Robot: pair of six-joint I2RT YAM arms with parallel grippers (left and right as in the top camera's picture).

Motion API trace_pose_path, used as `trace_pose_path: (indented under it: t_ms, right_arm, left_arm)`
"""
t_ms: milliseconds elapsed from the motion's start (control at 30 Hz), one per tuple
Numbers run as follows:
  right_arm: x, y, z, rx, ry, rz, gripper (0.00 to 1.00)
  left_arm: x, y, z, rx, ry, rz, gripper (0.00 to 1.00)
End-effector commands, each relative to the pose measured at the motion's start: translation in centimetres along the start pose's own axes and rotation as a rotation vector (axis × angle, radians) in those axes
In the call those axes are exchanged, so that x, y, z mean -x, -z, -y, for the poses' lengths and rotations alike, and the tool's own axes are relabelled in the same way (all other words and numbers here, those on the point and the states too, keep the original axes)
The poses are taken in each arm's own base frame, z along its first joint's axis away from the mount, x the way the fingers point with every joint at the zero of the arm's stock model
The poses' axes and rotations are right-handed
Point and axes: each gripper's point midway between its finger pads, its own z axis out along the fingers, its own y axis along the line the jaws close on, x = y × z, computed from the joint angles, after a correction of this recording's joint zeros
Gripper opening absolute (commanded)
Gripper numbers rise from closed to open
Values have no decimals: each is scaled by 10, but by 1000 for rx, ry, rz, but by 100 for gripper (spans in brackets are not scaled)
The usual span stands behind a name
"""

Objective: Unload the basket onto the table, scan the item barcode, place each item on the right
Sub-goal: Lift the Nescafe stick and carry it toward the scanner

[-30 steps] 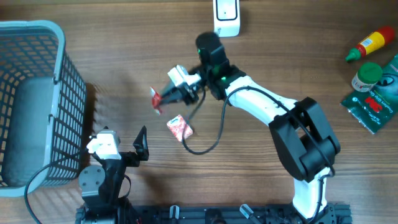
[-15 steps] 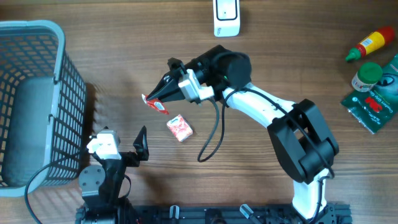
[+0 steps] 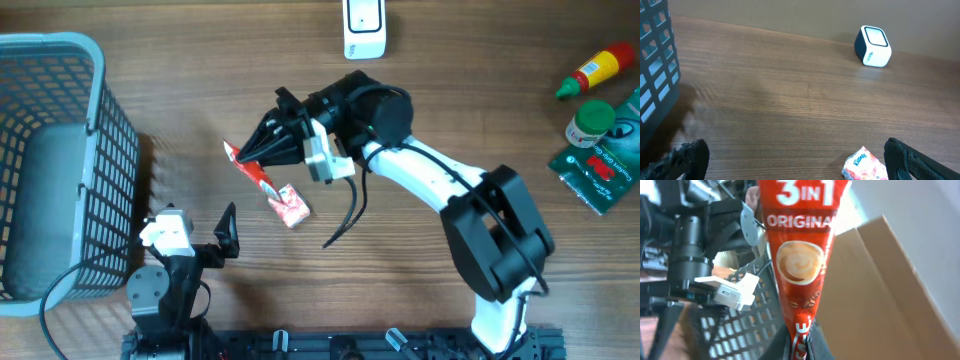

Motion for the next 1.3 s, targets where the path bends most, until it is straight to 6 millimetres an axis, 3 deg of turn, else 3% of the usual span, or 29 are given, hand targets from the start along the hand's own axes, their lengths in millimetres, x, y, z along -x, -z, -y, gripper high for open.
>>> trace_pose_path:
  t_ms: [0, 233, 433, 533, 567, 667, 833, 933, 1033, 1167, 1200, 1267]
  right_arm:
    - [35, 0, 11, 72, 324, 26, 4]
    - [41, 0, 14, 80, 323, 28, 4]
    - [28, 8, 12, 88, 123, 9, 4]
    - [18, 20, 12, 74, -212, -27, 4]
    - [10, 29, 12, 58, -463, -52, 4]
    - [-7, 47, 8, 12, -971, -85, 4]
    - [-35, 79, -12, -97, -1728, -90, 4]
    - [-44, 91, -34, -153, -2061, -61, 4]
    - [-46, 97, -63, -195, -2206, -39, 4]
    - [-76, 109, -142, -464, -2434, -377, 4]
    - [-80, 116, -169, -527, -2489, -558, 4]
    - [-77, 122, -194, -560, -2539, -740, 4]
  left_arm:
    - [-1, -1, 0, 2, -21, 0, 100]
    - [-1, -1, 0, 2, -21, 0, 100]
    - [-1, -1, 0, 2, -21, 0, 100]
    - [-1, -1, 0, 2, -21, 0, 100]
    - [-1, -1, 0, 2, -21, 0, 100]
    - [-1, -1, 0, 2, -21, 0, 100]
    - [-1, -1, 0, 2, -21, 0, 100]
    - [-1, -1, 0, 2, -21, 0, 100]
    - [-1, -1, 0, 2, -21, 0, 100]
    - [-1, -1, 0, 2, -21, 0, 100]
    - [-1, -1, 0, 2, -21, 0, 100]
    - [-1, -1, 0, 2, -21, 0, 100]
